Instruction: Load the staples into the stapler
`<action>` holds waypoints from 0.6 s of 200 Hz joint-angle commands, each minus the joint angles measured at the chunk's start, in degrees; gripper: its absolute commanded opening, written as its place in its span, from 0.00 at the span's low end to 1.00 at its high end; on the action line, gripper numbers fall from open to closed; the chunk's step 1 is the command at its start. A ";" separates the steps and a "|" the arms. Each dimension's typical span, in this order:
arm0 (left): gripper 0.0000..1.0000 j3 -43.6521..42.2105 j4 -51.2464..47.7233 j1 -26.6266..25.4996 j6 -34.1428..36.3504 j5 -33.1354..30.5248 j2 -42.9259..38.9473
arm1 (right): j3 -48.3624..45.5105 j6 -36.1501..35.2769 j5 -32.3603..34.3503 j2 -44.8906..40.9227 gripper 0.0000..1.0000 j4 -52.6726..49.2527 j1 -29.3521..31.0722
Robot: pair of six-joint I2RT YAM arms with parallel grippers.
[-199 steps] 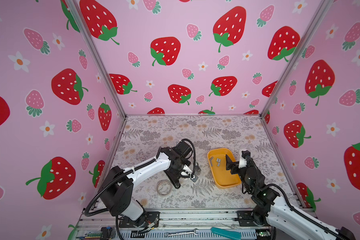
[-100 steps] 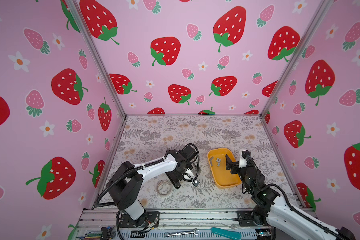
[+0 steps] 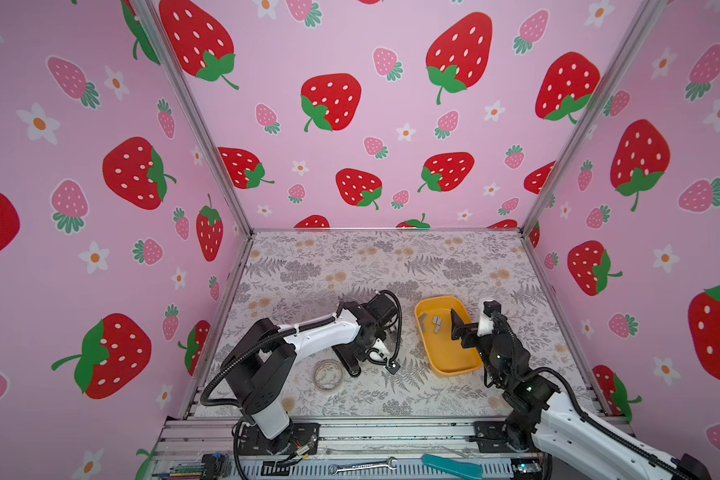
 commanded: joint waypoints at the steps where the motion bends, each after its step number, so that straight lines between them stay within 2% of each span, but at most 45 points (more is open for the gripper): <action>1: 0.52 1.07 -1.14 -0.64 0.76 -0.26 1.51 | 1.36 0.64 0.79 -0.35 0.96 -0.46 -0.36; 65: 0.46 1.57 -0.94 -1.07 0.60 -0.75 2.66 | 1.25 0.74 0.78 -0.52 0.96 -0.62 -0.32; 120: 0.36 2.19 -1.24 -1.10 0.32 -1.20 3.16 | 1.56 1.37 1.42 -0.85 0.97 -1.34 -0.33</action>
